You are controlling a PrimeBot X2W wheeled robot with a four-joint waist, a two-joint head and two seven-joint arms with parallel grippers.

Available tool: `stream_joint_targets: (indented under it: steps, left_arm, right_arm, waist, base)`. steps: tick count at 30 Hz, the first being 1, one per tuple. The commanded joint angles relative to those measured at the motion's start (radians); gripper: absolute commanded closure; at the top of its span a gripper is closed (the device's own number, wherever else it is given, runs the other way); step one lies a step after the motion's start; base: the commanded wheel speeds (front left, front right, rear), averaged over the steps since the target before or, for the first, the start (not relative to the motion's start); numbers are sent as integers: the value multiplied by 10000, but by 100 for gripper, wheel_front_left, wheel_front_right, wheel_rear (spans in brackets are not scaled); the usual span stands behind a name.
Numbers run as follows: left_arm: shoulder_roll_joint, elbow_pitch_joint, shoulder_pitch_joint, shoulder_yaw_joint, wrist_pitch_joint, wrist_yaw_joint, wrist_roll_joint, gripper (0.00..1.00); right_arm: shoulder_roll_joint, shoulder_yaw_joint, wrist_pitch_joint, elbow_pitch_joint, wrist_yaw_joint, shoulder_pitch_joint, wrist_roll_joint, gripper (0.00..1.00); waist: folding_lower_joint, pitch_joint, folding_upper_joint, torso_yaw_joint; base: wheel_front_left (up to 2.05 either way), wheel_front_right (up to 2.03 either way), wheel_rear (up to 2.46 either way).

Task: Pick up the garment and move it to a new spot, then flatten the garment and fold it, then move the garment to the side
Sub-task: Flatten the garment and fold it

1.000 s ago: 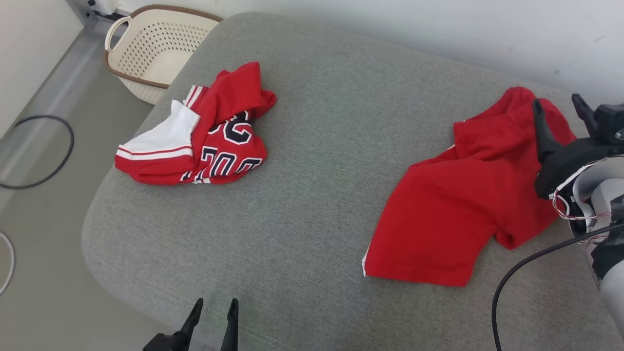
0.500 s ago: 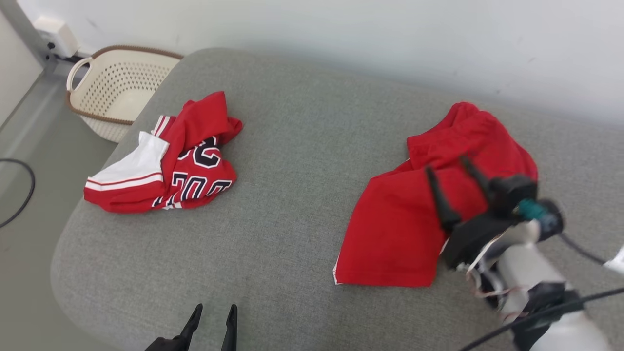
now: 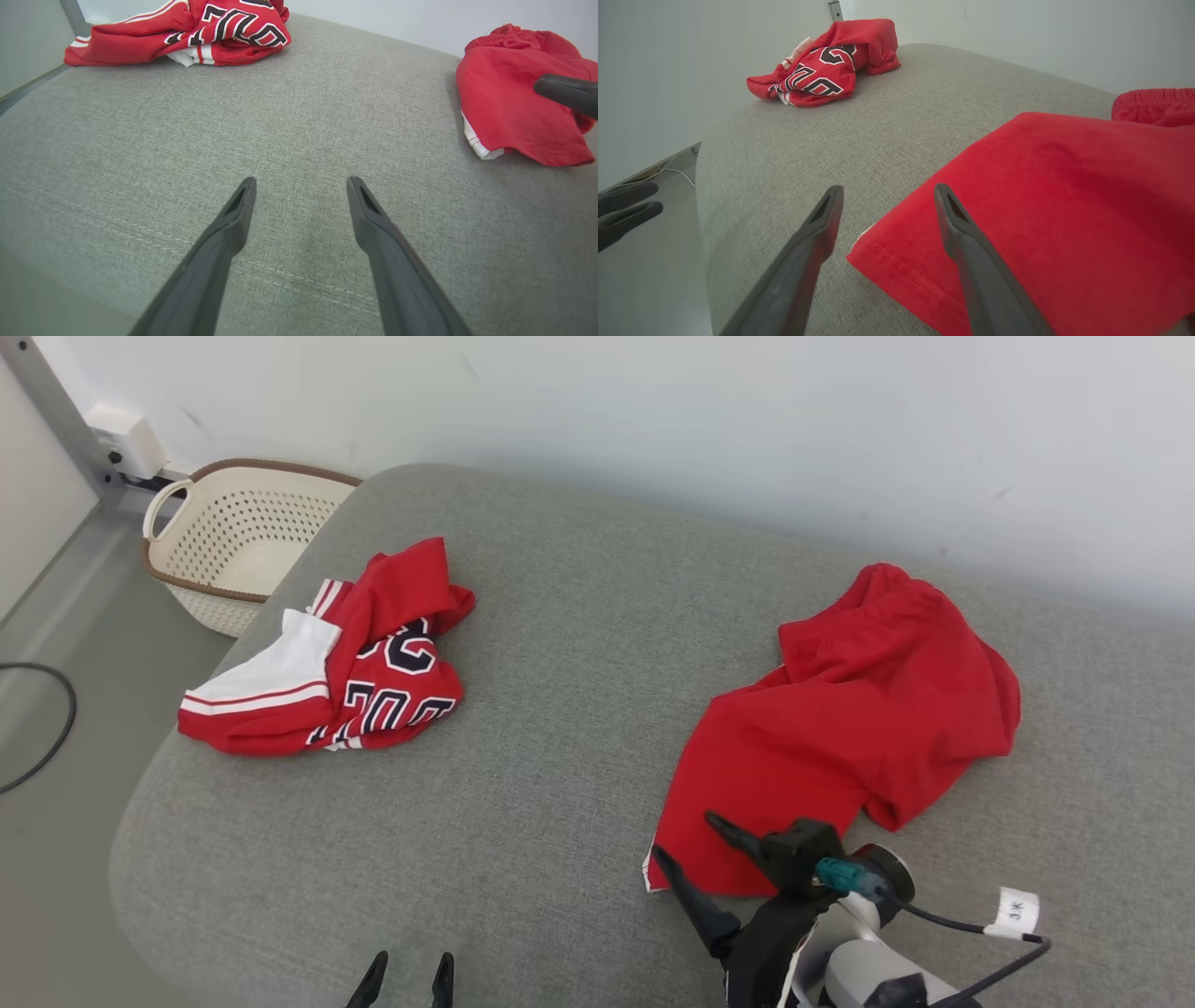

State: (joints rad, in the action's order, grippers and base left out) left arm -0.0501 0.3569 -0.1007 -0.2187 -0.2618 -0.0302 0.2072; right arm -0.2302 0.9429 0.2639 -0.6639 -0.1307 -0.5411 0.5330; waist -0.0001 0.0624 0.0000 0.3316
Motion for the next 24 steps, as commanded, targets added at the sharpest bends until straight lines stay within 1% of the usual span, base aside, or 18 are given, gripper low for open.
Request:
stream_joint_targets:
  steps: [1, 4, 5, 7, 8, 10, 11, 12, 13, 15, 16, 19, 24]
  left_arm:
    - [-6, 25, 114, -10, -47, -36, 40, 0]
    - [-5, -19, 78, -63, -47, -52, 114, 0]
    - [-5, -42, 69, -97, -47, -84, 165, 0]
    - [-5, -61, 65, -116, -47, -113, 196, 0]
    - [-6, -83, 78, -113, -47, -141, 262, 0]
    - [-5, -86, 80, -115, -47, -165, 288, 0]
    - [-5, -106, 50, -130, -47, -217, 302, 0]
    - [-5, -130, -14, -141, -47, -225, 330, 0]
    - [-5, -140, -88, -144, -47, -236, 378, 0]
    - [-5, -159, -121, -112, -47, -272, 380, 0]
    - [-6, -172, -132, -73, -47, -255, 375, 0]
    - [-6, -203, -130, -10, -47, -251, 346, 0]
    - [-5, -242, -238, 49, -47, -196, 254, 0]
  right_arm:
    - [51, 403, 7, -248, -1, -171, 144, 0]
    - [79, 892, 7, -776, -1, -409, 204, 0]
    - [108, 1134, 7, -1216, -1, -529, 137, 0]
    - [124, 1205, 9, -1402, -1, -619, 106, 0]
    - [240, 1568, 7, -1980, -1, -718, 30, 0]
    - [333, 2107, 5, -2499, -1, -861, 11, 0]
    - [387, 2301, 2, -2798, -1, -877, 159, 2]
    - [402, 2416, -5, -2983, -1, -960, 239, 67]
    - [337, 2408, -5, -3078, -1, -1068, 313, 100]
    - [242, 2245, -1, -2962, -1, -1133, 338, 100]
    - [72, 1863, 6, -2708, 4, -1134, 352, 100]
    - [-228, 1144, 7, -2122, 4, -921, 206, 100]
    - [-960, -133, 7, -783, 4, -252, -197, 100]
  waist:
    - [1, 47, 0, 124]
    - [1, 146, 0, 274]
    - [1, 199, 0, 357]
    - [1, 233, 0, 393]
    - [1, 296, 0, 457]
    - [1, 344, 0, 474]
    - [1, 388, 0, 448]
    - [1, 434, 0, 372]
    - [1, 451, 0, 252]
    - [1, 432, 0, 81]
    - [1, 398, 0, -128]
    - [1, 343, 0, -540]
    - [1, 272, 0, -1377]
  base:
    - [0, 0, 0]
    - [0, 0, 0]
    - [0, 0, 0]
    - [0, 0, 0]
    - [0, 0, 0]
    - [0, 0, 0]
    - [0, 0, 0]
    - [0, 0, 0]
    - [0, 0, 0]
    - [0, 0, 0]
    - [0, 0, 0]
    - [0, 0, 0]
    - [0, 0, 0]
